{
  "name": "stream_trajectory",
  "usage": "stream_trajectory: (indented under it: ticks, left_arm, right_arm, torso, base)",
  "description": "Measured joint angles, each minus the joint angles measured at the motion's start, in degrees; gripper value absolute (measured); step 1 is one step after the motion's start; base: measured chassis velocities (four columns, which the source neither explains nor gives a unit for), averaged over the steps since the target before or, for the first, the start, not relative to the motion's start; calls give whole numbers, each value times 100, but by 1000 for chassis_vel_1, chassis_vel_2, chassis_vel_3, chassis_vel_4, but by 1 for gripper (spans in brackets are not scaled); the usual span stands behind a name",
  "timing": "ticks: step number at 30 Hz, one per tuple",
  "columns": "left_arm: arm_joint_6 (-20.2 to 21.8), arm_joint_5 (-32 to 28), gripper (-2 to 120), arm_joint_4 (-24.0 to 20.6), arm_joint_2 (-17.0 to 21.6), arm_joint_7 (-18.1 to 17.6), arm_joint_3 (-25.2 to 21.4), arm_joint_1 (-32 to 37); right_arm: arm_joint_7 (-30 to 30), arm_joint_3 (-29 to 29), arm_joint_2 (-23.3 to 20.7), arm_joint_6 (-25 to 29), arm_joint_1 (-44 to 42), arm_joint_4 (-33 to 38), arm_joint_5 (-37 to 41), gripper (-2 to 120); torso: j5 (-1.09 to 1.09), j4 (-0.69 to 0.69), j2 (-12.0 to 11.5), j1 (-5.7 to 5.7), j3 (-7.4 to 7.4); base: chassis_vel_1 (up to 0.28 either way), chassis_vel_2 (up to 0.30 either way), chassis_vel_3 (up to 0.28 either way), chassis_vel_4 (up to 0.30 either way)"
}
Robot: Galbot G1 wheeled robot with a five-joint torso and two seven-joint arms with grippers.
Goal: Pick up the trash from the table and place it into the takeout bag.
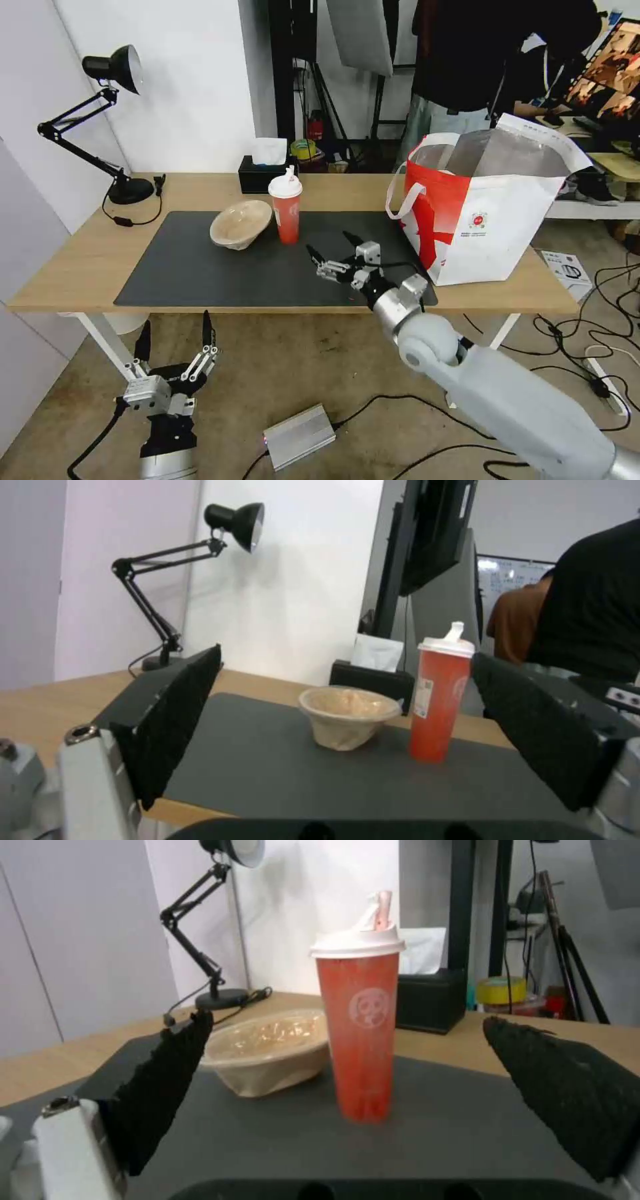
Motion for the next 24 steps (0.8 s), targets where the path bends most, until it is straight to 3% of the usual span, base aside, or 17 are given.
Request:
stream_trajectory:
  ticks: [24]
  left_arm:
    - [15, 1, 100, 78, 1, -11, -27, -48]
  right_arm:
    - [-222, -353, 853, -126, 777, -1245, 1, 100]
  torso:
    - [-1, 1, 0, -1, 0]
  base:
    - [0, 0, 0, 0]
